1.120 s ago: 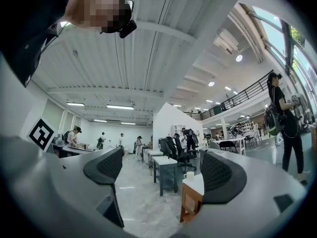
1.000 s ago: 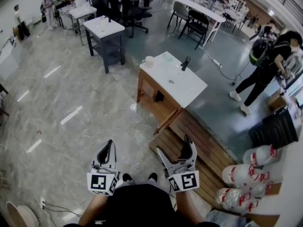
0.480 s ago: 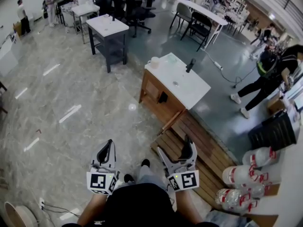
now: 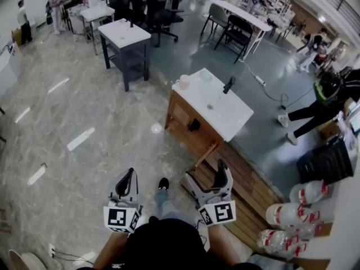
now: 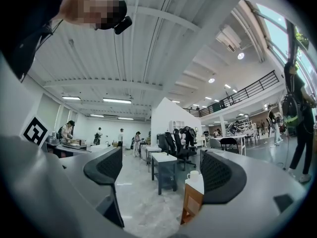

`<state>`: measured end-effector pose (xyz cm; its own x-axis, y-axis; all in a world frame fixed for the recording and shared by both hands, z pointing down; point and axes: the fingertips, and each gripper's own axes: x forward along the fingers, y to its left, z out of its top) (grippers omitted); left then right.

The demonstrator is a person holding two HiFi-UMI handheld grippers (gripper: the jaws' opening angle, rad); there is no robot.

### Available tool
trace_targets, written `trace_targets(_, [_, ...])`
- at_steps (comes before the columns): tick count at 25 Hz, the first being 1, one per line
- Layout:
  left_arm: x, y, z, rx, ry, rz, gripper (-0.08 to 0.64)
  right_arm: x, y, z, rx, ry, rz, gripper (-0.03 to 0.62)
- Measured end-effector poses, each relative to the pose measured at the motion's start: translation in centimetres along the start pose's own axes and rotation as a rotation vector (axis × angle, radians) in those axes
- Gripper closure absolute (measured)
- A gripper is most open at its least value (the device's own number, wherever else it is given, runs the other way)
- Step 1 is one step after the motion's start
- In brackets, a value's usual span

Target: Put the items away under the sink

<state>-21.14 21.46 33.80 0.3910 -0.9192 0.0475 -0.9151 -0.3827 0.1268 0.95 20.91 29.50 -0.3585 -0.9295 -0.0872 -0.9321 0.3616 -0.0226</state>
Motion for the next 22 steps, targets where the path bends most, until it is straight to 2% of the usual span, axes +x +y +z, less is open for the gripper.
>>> trace_targets(8, [10.9, 3.5, 2.0, 0.005, 0.026, 0.005, 0.552, 10.4, -4.9, -0.4, 0.011, -0.003, -0.014, 0.115])
trace_targets(14, [20.0, 4.6, 4.0, 0.029, 0.021, -0.021, 0.552, 17.7, -9.5, -0.6, 0.022, -0.004, -0.029, 0.115])
trace_targets(22, [27.8, 5.5, 4.9, 0.059, 0.029, -0.05, 0.552, 23.0, -14.1, -1.6, 0.05, -0.003, -0.074, 0.116])
